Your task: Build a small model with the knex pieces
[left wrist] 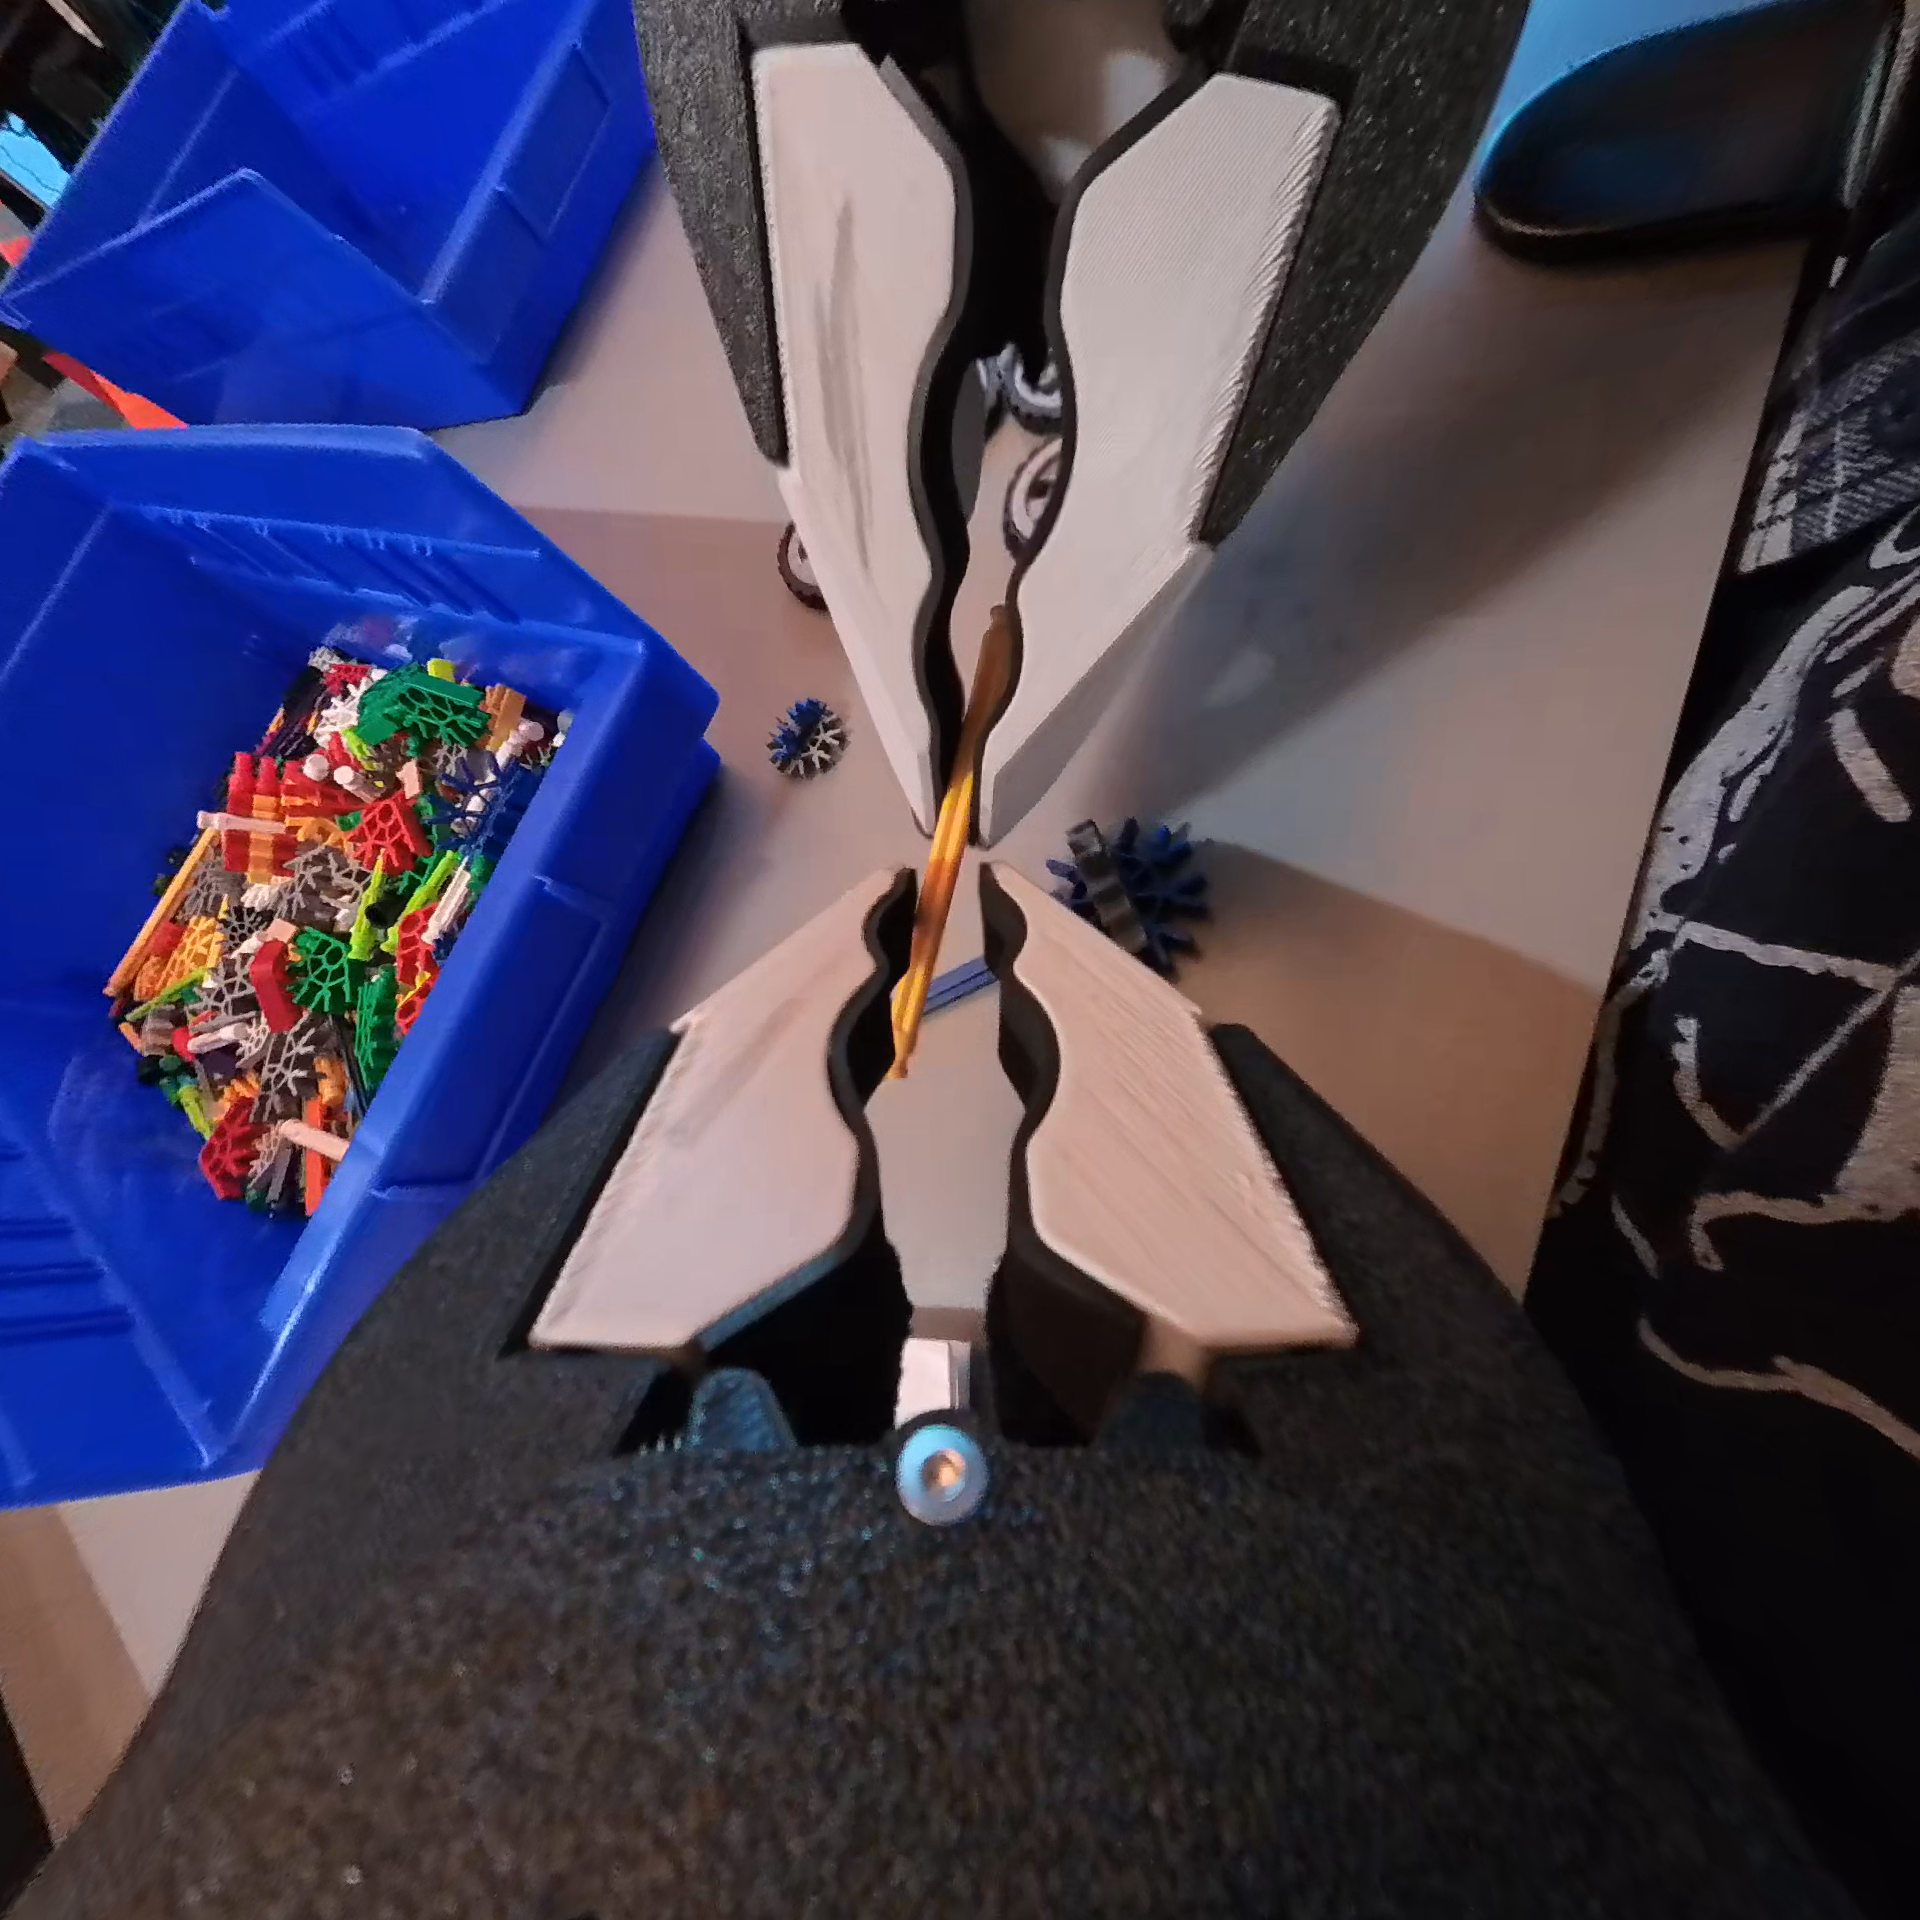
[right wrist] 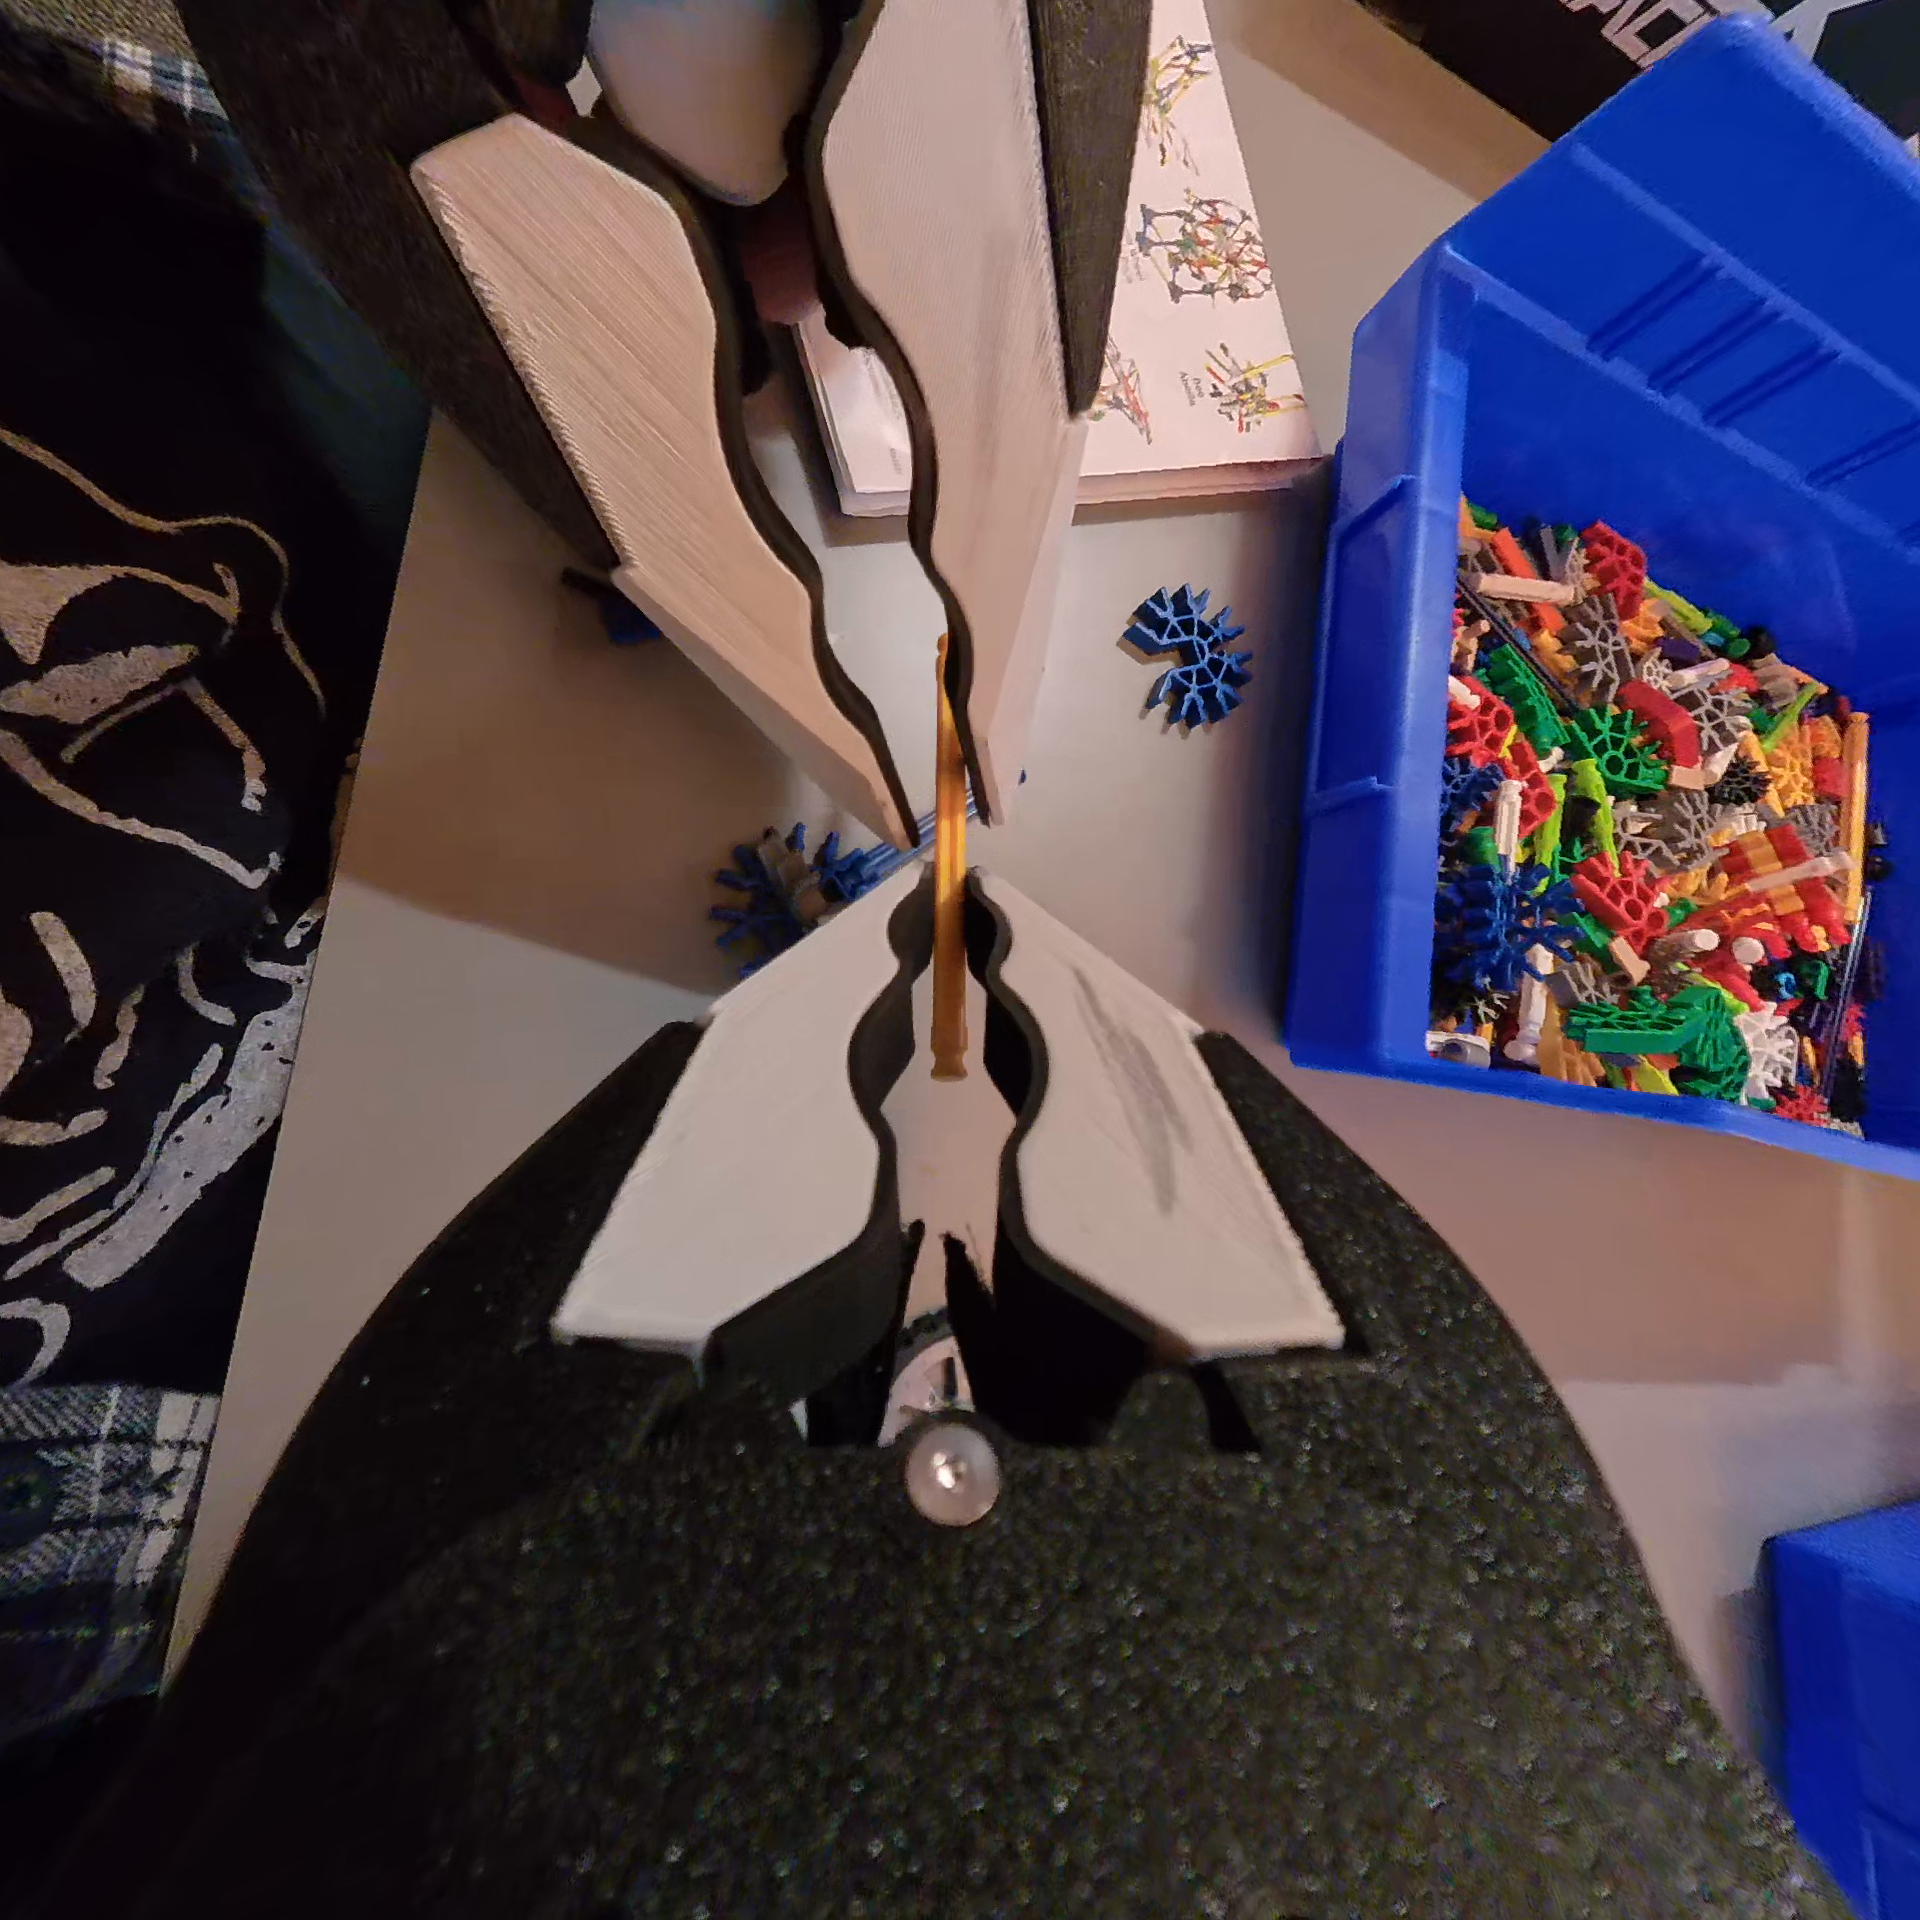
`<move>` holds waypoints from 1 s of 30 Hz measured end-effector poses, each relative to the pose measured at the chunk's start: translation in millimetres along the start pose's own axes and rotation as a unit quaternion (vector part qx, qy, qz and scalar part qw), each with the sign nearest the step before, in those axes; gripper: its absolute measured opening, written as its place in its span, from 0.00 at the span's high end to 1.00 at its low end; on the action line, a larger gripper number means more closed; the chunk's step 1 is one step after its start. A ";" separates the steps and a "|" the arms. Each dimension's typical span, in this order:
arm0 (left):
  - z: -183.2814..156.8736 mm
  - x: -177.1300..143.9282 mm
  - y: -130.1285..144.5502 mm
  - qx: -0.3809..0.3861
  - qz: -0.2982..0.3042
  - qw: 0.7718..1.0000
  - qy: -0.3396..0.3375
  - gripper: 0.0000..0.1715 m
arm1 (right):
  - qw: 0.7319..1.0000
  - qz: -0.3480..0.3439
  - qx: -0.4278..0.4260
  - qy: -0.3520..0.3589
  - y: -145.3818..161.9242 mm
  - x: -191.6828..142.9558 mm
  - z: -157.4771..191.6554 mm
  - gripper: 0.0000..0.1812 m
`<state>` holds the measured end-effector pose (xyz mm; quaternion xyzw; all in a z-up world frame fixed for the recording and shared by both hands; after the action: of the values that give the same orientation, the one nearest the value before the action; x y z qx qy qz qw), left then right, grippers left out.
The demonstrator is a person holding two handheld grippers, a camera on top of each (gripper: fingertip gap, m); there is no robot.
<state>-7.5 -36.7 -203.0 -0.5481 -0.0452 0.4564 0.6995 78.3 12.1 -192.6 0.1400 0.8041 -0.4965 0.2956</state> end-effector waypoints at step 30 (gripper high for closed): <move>-3.8 -3.2 -4.5 -0.051 -0.025 0.998 -0.008 0.85 | 0.999 0.005 0.023 0.024 12.7 -14.1 -6.6 0.98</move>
<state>-4.5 -41.6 -199.5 -0.5785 -0.0873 0.4403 0.6811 93.7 24.8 -190.9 0.1632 0.7985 -0.5099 0.2752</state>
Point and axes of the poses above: each gripper's, where its closed fingertips meet, x out along the fingers, y out of its underside, z = x × y across the jaws, the point moved 7 cm from there along -x, back along the fingers, and after that the axes turned 10 degrees about -z, right-handed, at the moved point
